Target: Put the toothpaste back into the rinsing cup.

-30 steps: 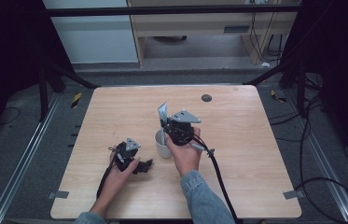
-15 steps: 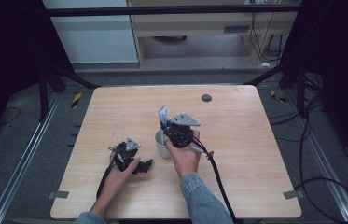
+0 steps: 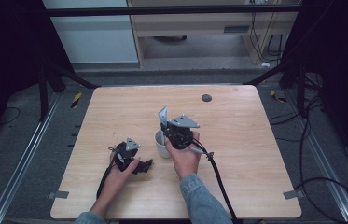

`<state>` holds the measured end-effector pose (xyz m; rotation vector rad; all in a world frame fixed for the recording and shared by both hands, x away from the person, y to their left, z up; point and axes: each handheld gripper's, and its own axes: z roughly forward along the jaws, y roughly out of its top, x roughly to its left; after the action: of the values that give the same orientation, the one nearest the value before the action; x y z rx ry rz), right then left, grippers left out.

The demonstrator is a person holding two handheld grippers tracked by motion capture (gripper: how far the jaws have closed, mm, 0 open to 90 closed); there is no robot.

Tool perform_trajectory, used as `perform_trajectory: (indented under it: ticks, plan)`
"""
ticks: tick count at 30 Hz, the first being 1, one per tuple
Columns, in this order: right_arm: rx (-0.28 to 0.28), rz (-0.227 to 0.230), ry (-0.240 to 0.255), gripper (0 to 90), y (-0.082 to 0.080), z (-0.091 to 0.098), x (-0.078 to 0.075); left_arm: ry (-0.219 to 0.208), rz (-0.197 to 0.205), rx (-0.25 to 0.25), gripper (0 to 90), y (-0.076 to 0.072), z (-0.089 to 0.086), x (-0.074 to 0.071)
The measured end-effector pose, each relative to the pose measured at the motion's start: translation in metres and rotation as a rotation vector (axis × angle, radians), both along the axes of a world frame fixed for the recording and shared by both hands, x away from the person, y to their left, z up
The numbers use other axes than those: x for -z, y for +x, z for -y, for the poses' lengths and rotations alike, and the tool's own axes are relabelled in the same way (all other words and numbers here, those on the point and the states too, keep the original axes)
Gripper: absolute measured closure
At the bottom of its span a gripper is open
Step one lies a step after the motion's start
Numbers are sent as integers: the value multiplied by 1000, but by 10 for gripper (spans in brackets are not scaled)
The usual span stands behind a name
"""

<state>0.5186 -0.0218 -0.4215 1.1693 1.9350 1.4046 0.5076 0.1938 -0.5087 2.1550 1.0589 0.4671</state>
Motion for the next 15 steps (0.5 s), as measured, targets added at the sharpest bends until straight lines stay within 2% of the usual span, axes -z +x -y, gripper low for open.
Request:
perform_trajectory:
  ticks: [15]
  plan:
    - [0, -1, 4, 784, 0, -1, 3, 0, 0, 0, 0, 0, 0, 0]
